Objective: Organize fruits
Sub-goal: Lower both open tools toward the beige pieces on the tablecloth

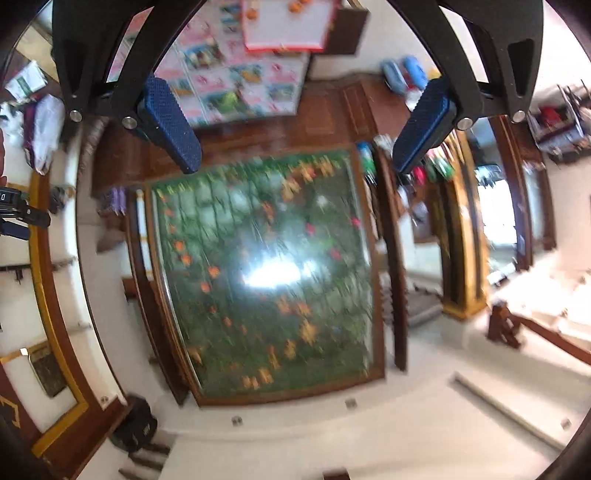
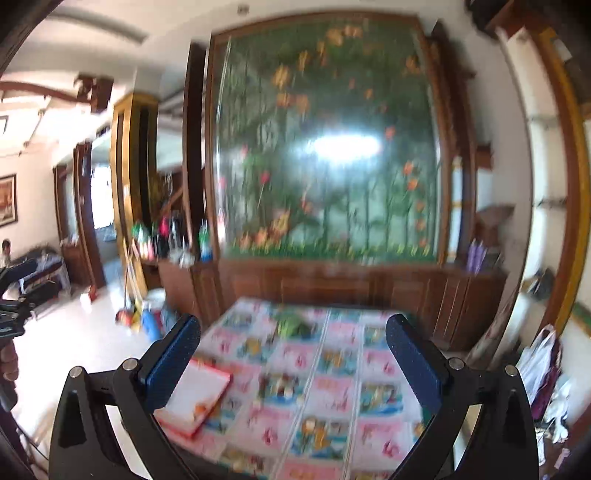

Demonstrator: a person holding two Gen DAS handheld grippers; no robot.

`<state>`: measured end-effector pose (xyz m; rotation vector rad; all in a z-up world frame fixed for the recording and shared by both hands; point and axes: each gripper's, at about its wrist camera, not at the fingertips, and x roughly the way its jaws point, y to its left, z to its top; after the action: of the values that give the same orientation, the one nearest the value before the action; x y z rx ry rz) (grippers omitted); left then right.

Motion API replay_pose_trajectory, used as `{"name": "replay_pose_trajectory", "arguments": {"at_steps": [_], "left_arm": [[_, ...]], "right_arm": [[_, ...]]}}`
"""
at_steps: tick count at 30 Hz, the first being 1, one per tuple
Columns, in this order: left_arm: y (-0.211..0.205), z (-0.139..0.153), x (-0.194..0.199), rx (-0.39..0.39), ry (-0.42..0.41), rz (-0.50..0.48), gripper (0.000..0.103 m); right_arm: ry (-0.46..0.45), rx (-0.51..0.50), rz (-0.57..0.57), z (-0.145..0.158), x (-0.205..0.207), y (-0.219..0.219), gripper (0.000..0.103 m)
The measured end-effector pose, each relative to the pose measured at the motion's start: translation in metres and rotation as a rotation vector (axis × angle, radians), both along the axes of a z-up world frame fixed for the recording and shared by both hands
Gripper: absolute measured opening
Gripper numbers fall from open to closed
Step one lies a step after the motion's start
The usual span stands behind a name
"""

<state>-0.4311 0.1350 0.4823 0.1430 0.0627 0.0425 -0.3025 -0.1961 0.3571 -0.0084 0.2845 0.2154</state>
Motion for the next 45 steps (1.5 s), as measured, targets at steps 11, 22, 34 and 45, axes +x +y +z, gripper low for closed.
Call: {"name": "replay_pose_trajectory", "arguments": {"at_steps": [11,22,34,45], "left_arm": [[-0.03,-0.292,0.22,-0.056,0.541,-0.125,0.103],[-0.08,-0.419,0.3,-0.022,0.728,-0.162,0.103],[-0.114,-0.454,0.363,-0.022,0.835,-0.118,0.103],[-0.123,-0.474,0.391,-0.036,0.879,-0.088,0.103]], "right_arm": [[0.519,0.014,0.057,-0.248,0.161,-0.021,0.053],[0.64,0.039,0.089,-0.328,0.221,-0.011,0.051],[0.647,0.048,0.13,-0.348,0.239,-0.011,0.051],[0.645,-0.01,0.125,-0.354,0.258,0.003,0.044]]}}
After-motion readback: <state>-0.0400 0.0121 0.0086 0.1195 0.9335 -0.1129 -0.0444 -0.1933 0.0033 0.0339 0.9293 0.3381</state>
